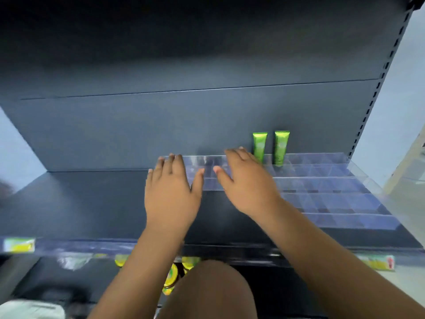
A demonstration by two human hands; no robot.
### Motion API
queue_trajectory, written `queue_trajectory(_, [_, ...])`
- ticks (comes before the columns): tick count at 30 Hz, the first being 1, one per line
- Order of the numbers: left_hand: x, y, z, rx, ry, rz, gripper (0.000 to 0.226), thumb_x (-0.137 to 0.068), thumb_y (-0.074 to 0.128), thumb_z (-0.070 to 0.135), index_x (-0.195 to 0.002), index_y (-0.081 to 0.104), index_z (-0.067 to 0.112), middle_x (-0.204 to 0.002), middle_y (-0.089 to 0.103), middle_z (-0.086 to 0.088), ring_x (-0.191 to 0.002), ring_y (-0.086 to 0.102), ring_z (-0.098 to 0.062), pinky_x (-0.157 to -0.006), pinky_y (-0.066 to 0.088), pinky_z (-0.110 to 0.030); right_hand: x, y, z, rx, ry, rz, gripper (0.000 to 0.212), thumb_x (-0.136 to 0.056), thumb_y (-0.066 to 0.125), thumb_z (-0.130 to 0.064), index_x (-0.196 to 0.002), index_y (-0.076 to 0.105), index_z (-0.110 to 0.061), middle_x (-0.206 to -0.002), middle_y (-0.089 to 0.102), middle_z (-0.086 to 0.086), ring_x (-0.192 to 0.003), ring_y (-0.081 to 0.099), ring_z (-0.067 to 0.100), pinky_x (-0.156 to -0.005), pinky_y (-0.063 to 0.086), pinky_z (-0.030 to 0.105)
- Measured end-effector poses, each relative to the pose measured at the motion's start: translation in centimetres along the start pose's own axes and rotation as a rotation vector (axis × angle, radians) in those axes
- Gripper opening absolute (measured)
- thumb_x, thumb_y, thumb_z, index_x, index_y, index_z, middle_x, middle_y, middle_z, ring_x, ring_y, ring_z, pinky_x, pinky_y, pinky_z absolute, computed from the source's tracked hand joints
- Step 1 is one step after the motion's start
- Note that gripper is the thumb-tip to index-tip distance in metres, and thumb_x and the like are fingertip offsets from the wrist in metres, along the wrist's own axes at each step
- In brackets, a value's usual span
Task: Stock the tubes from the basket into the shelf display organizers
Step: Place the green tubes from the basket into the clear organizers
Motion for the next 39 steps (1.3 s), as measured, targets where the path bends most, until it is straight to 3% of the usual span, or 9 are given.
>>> queue_trajectory(3, [5.0,-4.1,-6.9,-0.082,-0.087,0.013,0.071,-0.097,0.037,0.061,-0.140,0.053,0.006,-0.146,0.056,-0.014,-0.142,0.044,-0.036,-0.114,0.036,-0.055,2.6,1.5,-8.6,-0.105,-0.147,-0.074,0.058,-0.103,0.043,-0.050,-0.150,0.040,-0.017,-0.159,0.037,0.001,-0.151,0.025,0.019,-0.122,0.021,0.033])
queue_trajectory(9, [15.2,-12.7,-20.6,-0.234,-0.399,0.046,0.076,-0.095,0.031,0.065,-0.141,0.052,0.008,-0.147,0.054,-0.011,-0.143,0.042,-0.034,-0.115,0.036,-0.053,7.5,6.7,-23.5,-0.184,-0.356,-0.245,0.064,-0.104,0.039,-0.052,-0.156,0.031,-0.017,-0.165,0.027,0.001,-0.154,0.017,0.018,-0.122,0.019,0.034])
queue_trajectory(13, [21.3,-17.7,-27.2,-0.305,-0.555,0.101,0.072,-0.096,0.032,0.063,-0.140,0.052,0.009,-0.146,0.055,-0.011,-0.141,0.043,-0.034,-0.116,0.034,-0.051,12.1,11.2,-32.2,-0.208,-0.515,-0.384,0.059,-0.103,0.043,-0.049,-0.149,0.040,-0.014,-0.157,0.039,0.007,-0.149,0.029,0.025,-0.119,0.027,0.037])
queue_trajectory(18, [29.0,-19.4,-34.1,-0.357,-0.773,0.037,0.068,-0.100,0.034,0.062,-0.140,0.050,0.009,-0.144,0.055,-0.013,-0.141,0.042,-0.034,-0.116,0.034,-0.050,15.9,16.1,-39.3,-0.171,-0.594,-0.526,0.050,-0.100,0.045,-0.052,-0.132,0.053,-0.014,-0.139,0.054,0.011,-0.130,0.048,0.030,-0.102,0.041,0.040])
queue_trajectory(22, [33.7,-16.8,-38.0,-0.290,-0.900,-0.074,0.065,-0.098,0.034,0.064,-0.131,0.052,0.012,-0.133,0.061,-0.011,-0.129,0.051,-0.033,-0.107,0.043,-0.050,18.1,20.8,-41.0,-0.149,-0.608,-0.663,0.045,-0.101,0.046,-0.049,-0.129,0.054,-0.015,-0.134,0.056,0.011,-0.125,0.051,0.032,-0.096,0.044,0.040])
queue_trajectory(26, [37.4,-12.9,-40.9,-0.201,-1.003,-0.178,0.050,-0.100,0.044,0.055,-0.126,0.054,0.013,-0.125,0.062,-0.010,-0.120,0.054,-0.032,-0.099,0.044,-0.044,20.4,27.6,-38.2,-0.171,-0.487,-0.819,0.038,-0.095,0.051,-0.048,-0.111,0.059,-0.014,-0.117,0.061,0.013,-0.105,0.059,0.037,-0.087,0.053,0.047])
queue_trajectory(29, [39.8,-9.6,-43.3,-0.165,-1.061,-0.254,0.054,-0.101,0.045,0.053,-0.134,0.053,0.011,-0.133,0.061,-0.012,-0.124,0.053,-0.033,-0.102,0.045,-0.044,21.7,31.6,-36.0,-0.165,-0.453,-0.898,0.047,-0.086,0.037,-0.063,-0.093,0.051,-0.019,-0.103,0.058,0.009,-0.091,0.058,0.034,-0.079,0.053,0.046])
queue_trajectory(35, [41.2,-4.0,-49.1,-0.073,-1.160,-0.281,0.052,-0.100,0.048,0.048,-0.134,0.056,0.010,-0.132,0.062,-0.013,-0.123,0.055,-0.032,-0.102,0.047,-0.045,21.4,37.3,-37.1,-0.218,-0.482,-0.945,0.034,-0.101,0.051,-0.035,-0.129,0.057,-0.019,-0.123,0.060,0.003,-0.107,0.059,0.029,-0.088,0.052,0.043])
queue_trajectory(39, [39.7,-1.4,-54.2,-0.028,-1.215,-0.245,0.047,-0.101,0.049,0.046,-0.135,0.056,0.013,-0.130,0.063,-0.008,-0.119,0.058,-0.029,-0.096,0.051,-0.043,22.3,41.8,-40.1,-0.271,-0.548,-0.986,0.034,-0.100,0.047,-0.026,-0.132,0.057,-0.021,-0.118,0.063,0.001,-0.104,0.060,0.025,-0.086,0.053,0.038])
Point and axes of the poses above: each hand's wrist, its own x-axis away from the middle knuckle, its own y-axis out of the palm, z = x × y, the point moved 6 cm from there along -x, towards the middle knuckle
